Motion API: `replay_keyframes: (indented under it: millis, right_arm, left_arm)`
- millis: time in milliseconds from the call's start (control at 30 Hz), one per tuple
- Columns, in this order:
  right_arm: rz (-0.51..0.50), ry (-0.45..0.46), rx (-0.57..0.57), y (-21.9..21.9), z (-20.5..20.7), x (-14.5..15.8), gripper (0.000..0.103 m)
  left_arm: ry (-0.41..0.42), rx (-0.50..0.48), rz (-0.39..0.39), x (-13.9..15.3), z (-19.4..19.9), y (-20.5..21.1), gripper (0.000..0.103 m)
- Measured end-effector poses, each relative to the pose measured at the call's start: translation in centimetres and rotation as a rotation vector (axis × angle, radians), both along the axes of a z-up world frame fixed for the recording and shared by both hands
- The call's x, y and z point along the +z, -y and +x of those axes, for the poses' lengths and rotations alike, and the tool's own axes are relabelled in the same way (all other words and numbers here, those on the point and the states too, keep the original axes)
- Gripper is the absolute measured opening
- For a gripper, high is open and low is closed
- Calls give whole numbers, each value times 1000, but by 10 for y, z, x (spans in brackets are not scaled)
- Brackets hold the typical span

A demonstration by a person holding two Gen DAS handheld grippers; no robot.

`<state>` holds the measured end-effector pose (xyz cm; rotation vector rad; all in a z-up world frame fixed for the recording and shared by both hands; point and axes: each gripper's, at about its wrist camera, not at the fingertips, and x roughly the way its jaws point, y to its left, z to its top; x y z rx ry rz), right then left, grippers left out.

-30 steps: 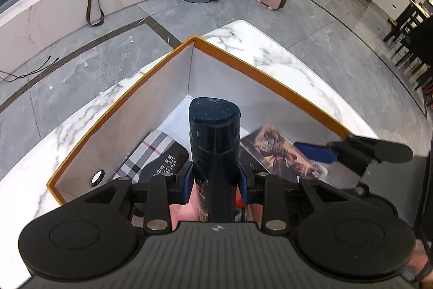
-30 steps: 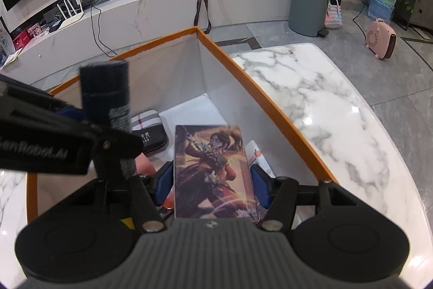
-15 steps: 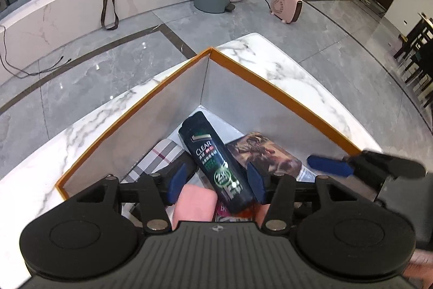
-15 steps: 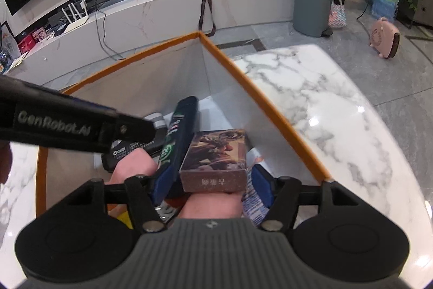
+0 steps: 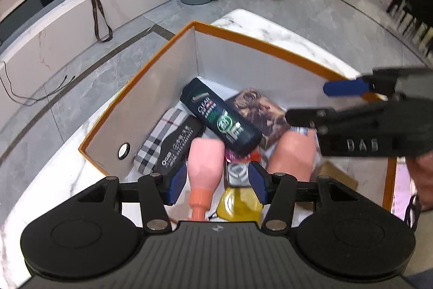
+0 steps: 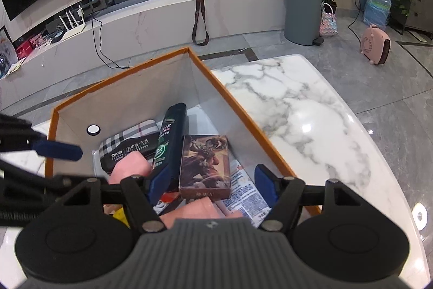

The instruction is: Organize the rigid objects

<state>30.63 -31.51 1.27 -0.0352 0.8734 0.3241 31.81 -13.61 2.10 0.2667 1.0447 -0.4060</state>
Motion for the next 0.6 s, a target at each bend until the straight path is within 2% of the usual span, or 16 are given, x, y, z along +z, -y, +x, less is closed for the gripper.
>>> replay_keyframes:
  millis: [200, 333, 433, 600]
  right_arm:
    - [-29, 17, 27, -7, -8, 5, 74]
    - [-45, 23, 43, -15, -16, 11, 74]
    - [-44, 56, 27, -17, -26, 23, 75]
    - [-14, 99, 21, -13, -50, 44, 77]
  left_arm:
    - [21, 15, -52, 8, -18, -4, 62]
    - [39, 33, -72, 15, -26, -6, 72]
    - [53, 67, -69, 20, -33, -8, 84]
    - [111, 140, -128, 30, -59, -18, 88]
